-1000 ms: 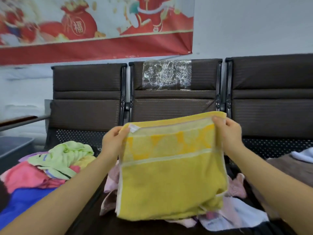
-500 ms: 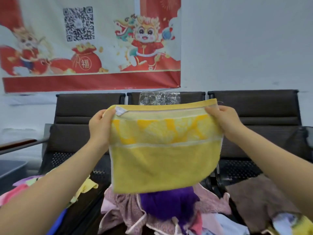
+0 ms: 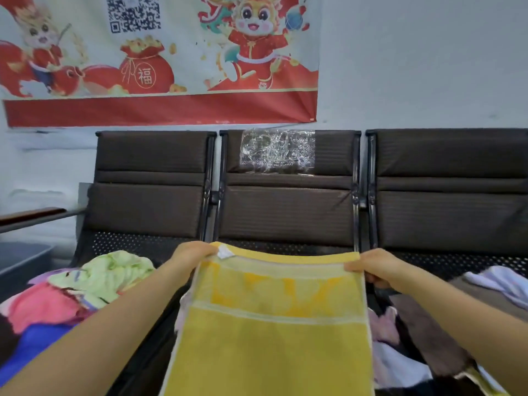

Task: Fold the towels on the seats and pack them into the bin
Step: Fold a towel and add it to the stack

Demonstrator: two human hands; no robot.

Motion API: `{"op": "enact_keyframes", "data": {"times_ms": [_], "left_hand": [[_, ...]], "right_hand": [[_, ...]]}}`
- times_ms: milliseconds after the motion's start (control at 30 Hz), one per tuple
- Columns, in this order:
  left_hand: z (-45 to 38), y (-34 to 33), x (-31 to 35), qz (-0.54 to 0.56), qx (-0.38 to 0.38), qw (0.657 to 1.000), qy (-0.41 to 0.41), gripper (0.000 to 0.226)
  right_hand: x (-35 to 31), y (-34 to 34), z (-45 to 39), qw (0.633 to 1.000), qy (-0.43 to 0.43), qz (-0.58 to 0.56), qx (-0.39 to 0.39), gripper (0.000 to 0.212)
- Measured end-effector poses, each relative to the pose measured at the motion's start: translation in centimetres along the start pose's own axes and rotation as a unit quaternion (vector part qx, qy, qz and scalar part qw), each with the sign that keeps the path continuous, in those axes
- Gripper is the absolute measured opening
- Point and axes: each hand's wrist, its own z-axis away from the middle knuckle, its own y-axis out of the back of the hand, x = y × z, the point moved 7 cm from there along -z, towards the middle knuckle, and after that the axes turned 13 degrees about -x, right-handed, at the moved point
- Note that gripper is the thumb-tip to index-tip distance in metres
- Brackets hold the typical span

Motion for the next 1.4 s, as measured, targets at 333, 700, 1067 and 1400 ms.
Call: {"op": "enact_keyframes", "data": {"times_ms": [333,700,1067,1400], "left_hand": [[-8.4,-1.7,-3.2,0.042,0.053,0.995,-0.066,0.035],[-4.5,-6.7,-4.8,-0.132,-0.015,0.990,-0.048,0.060],[11.4,-16.8,-5.7,-0.326,-0.327,0.864,-0.200,0.021],[10.8,-17.0,-10.4,-0.265,-0.324,0.889,-0.184,0.021]], "right_hand": [[2.3,-1.4,-7.6,0.970,0.031,-0.205,0.128,0.007],[3.5,-5.1,-3.4,0.992,0.058,-0.091,0.062,0.013],[10.9,-12.4,8.3,0.937,-0.169,0.213,-0.221,0.041],[11.2,-14.1,7.9,0.981,-0.131,0.048,-0.138,0.030]]}}
